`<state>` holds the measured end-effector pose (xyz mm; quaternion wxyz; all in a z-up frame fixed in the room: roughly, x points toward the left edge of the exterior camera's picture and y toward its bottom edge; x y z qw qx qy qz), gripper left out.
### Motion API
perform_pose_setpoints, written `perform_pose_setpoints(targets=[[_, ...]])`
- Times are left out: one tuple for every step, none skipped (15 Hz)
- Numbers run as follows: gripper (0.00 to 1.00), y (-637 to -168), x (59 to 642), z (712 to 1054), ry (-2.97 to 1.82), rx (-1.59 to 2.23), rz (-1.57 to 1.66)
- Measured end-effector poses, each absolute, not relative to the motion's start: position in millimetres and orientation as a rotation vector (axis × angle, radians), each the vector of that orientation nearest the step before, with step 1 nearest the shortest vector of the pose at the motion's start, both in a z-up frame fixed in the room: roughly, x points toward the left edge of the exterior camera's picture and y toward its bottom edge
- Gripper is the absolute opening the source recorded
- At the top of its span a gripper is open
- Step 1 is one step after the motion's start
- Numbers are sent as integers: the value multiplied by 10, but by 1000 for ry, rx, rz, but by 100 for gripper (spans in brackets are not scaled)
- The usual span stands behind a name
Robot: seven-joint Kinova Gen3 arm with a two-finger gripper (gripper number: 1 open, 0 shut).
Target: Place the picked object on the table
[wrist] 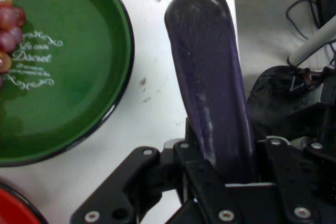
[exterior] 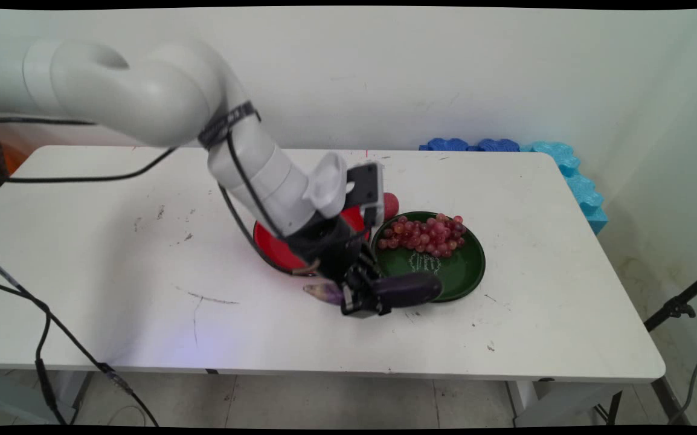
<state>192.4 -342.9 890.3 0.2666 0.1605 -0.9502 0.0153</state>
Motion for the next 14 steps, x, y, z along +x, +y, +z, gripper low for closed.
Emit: perform_pose_setpoints(targets=[[0, -3403, 1937, 8829, -2570, 433, 42], [0, -3378, 1949, 8737, -2575, 434, 43], [0, -3357, 1960, 8646, -2579, 436, 44], [0, -3340, 1969, 8568, -2582, 438, 43], [0, -3319, 1977, 8479, -2586, 441, 40], [0, -3301, 1984, 8396, -2589, 444, 38], [0, -3286, 1992, 8329, -2592, 447, 36], [0, -3278, 1996, 8288, -2593, 448, 35], [0, -3268, 2001, 8230, -2595, 449, 35], [0, -3261, 2007, 8169, -2596, 452, 37], [0, -3255, 2010, 8114, -2596, 456, 40], [0, -3251, 2011, 8072, -2596, 459, 41], [0, -3248, 2011, 8046, -2596, 461, 42], [0, -3245, 2012, 8011, -2596, 464, 43]])
